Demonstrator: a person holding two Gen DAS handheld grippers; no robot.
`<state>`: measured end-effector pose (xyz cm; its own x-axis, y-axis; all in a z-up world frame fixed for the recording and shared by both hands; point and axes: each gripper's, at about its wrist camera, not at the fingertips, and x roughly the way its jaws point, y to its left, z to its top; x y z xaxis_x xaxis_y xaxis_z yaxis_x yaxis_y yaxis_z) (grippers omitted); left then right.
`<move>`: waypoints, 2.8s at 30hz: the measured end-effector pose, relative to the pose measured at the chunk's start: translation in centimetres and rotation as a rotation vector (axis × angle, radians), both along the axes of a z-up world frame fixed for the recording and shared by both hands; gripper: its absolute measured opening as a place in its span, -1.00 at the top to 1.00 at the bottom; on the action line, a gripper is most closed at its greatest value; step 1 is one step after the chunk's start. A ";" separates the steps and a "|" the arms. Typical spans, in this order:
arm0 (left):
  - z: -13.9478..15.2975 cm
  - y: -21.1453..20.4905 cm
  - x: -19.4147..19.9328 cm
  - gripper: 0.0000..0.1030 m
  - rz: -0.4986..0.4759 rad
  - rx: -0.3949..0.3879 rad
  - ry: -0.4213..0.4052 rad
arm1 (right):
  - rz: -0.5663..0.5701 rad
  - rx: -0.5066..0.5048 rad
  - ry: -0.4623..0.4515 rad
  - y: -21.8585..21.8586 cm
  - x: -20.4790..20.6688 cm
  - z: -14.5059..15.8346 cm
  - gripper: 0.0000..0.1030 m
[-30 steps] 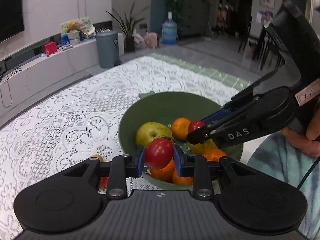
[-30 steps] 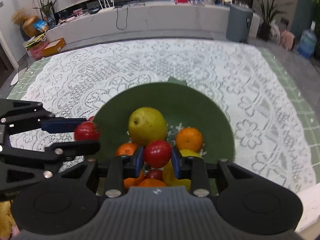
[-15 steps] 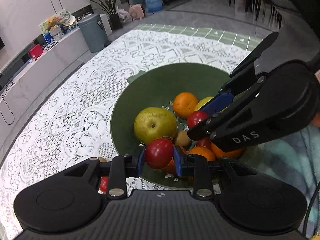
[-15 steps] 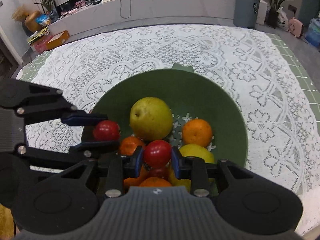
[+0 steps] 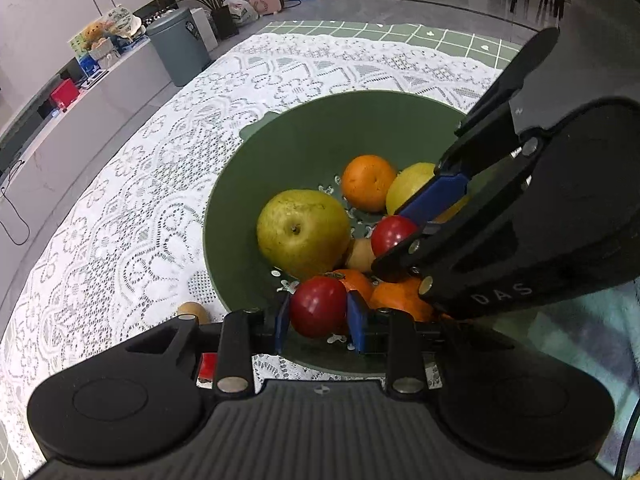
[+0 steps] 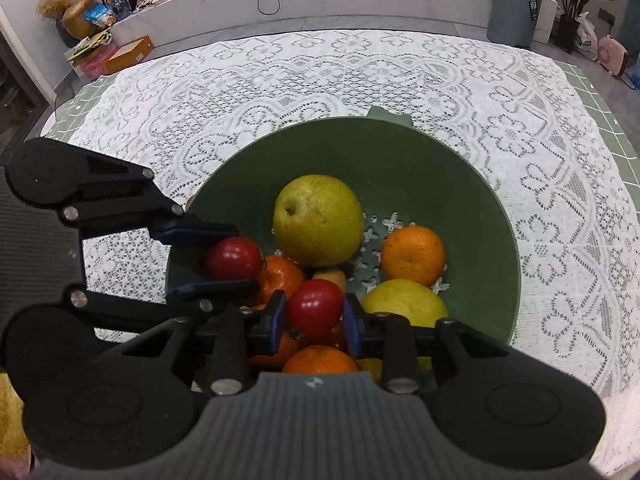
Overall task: Organize fruits
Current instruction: 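Lower both plums into the colander and open both tools, then withdraw both tools toward the last red plum and kiwi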
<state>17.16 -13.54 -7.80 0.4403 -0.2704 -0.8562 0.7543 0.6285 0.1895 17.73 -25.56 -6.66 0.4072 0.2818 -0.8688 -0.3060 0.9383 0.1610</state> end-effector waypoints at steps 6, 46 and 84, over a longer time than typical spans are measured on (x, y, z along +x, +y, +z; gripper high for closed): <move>-0.1 0.1 -0.3 0.30 0.013 -0.004 -0.004 | -0.001 0.011 0.007 -0.1 0.2 0.0 0.45; 5.3 7.7 -4.9 -0.06 0.351 -0.248 -0.172 | 0.010 0.093 -0.284 -0.7 -3.3 3.0 -0.23; -1.1 13.4 -0.7 -0.06 0.381 -0.432 -0.056 | -0.022 0.207 -0.417 4.2 -0.1 2.9 -0.10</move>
